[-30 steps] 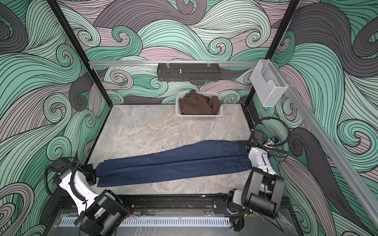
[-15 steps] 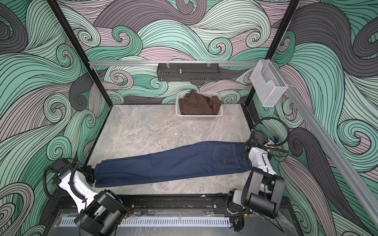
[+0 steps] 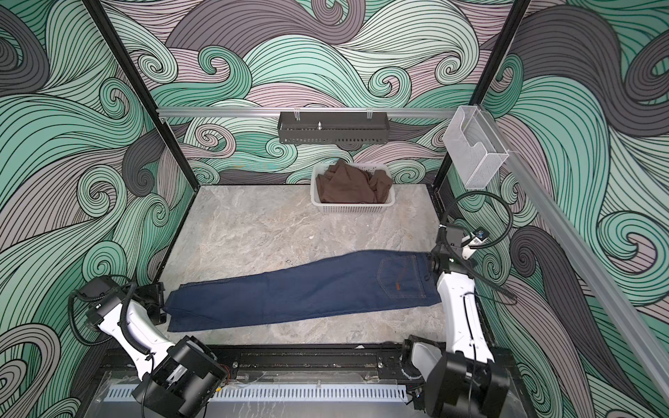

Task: Fold and stack the trousers
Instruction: Fold the trousers at the center of the table, then move the trousers to the center of the table.

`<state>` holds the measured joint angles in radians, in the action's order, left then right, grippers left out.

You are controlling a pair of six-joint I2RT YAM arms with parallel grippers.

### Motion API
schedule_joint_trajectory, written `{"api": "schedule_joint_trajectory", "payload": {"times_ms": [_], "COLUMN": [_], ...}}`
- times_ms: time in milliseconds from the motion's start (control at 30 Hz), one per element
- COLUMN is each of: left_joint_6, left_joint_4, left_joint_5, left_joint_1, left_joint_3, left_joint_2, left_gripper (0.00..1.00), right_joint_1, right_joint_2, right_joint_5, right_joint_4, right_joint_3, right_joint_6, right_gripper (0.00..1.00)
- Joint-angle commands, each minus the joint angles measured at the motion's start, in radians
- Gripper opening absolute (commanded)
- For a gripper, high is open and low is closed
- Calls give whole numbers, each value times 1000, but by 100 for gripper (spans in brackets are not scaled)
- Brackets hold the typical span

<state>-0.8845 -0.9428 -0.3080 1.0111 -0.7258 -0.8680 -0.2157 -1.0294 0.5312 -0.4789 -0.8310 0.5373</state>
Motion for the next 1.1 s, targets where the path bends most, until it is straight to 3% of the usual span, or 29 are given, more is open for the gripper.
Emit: {"api": "schedule_joint_trajectory", "payload": {"times_ms": [0, 133, 267, 367, 600, 767, 1067], "left_joint_6": [-2, -24, -33, -26, -19, -34, -46], "left_joint_4": [-23, 46, 60, 59, 84, 119, 212], "left_joint_5": [-50, -79, -28, -8, 25, 73, 160], "left_joint_1": [-6, -63, -181, -207, -239, -302, -364], "left_joint_3": [-28, -4, 2, 13, 53, 70, 94], "left_joint_2": [-18, -16, -54, -86, -159, -246, -380], "left_gripper": [72, 75, 75, 76, 79, 91, 92], "right_joint_1": [70, 123, 173, 206, 242, 257, 259], "right_joint_2": [87, 142, 109, 80, 22, -51, -207], "right_joint_5": [-126, -278, -418, -480, -537, -550, -590], "right_joint_4": [-94, -139, -158, -147, -85, -54, 12], "right_joint_3": [53, 122, 164, 193, 278, 283, 280], "right_joint_6": [122, 289, 374, 409, 477, 505, 568], "right_gripper": [58, 54, 50, 50, 50, 51, 53]}}
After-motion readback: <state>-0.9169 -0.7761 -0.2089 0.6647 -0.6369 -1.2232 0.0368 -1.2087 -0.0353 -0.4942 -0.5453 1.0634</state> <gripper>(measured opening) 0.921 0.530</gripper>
